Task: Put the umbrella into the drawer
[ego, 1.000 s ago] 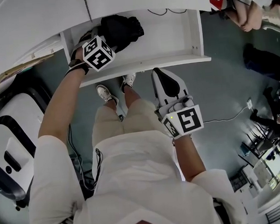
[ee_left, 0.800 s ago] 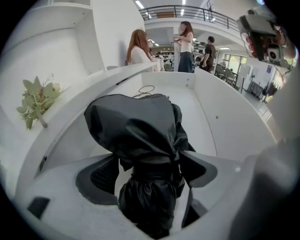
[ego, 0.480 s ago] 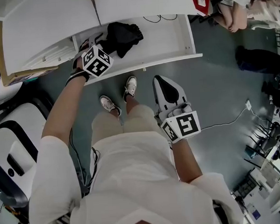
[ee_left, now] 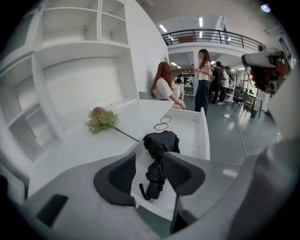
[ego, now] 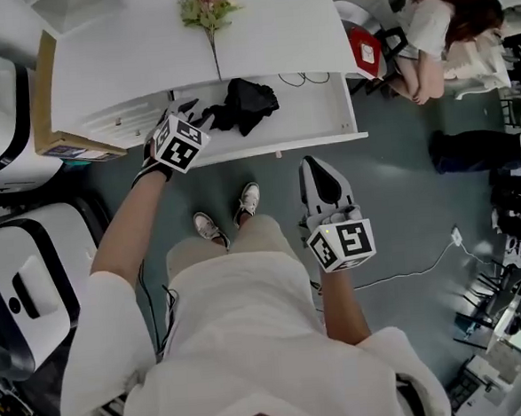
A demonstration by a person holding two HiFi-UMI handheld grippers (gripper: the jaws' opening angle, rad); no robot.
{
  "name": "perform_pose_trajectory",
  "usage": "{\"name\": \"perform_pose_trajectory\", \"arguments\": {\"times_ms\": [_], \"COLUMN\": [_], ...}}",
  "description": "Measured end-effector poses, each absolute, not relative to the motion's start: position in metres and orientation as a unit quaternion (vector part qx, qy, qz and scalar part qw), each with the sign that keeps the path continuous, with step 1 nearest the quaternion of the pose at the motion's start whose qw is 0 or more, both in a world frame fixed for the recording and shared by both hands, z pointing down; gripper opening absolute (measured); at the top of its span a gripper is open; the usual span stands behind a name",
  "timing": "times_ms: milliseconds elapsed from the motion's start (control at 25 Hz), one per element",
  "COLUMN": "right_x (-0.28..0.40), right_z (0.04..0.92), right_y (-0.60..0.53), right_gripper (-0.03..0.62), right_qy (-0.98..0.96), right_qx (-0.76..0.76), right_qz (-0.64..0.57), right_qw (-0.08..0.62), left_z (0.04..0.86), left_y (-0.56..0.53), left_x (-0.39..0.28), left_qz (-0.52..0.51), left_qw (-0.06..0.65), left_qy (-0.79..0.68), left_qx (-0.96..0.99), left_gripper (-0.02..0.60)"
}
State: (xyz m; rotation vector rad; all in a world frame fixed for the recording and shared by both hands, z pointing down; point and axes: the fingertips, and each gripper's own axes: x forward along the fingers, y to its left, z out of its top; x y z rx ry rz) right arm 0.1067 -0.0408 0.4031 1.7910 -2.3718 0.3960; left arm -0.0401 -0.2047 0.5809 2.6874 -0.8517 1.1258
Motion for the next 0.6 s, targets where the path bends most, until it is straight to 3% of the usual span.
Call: {"name": "perform_pose_trajectory", "arguments": {"times_ms": [200, 400, 600], "right_x": [0.089, 0.076, 0.079], "right_z": [0.374, 0.349, 0.332], "right_y": [-0.047, -0.052, -0.056], "right_gripper": [0.002, 0.002, 0.0], "right_qy": [-0.802, -0.814, -0.832], "right_qx": [0.585, 0.571, 0.548], "right_qz": [0.102, 0.089, 0.084], "right_qw": [0.066, 0.051, 0.033], "left_z": [0.526, 0.485, 0.439], "left_y": [-0.195, -0.19, -0.19], "left_x": [-0.079, -0.117, -0.133], "left_qz": [0.307, 0.273, 0.215], "left_qw": [0.101, 0.113, 0.119], "left_qy": [-0.338, -0.409, -0.452], "left_qx": [0.884, 0.863, 0.857], "left_gripper": [0.149, 0.025, 0.014]}}
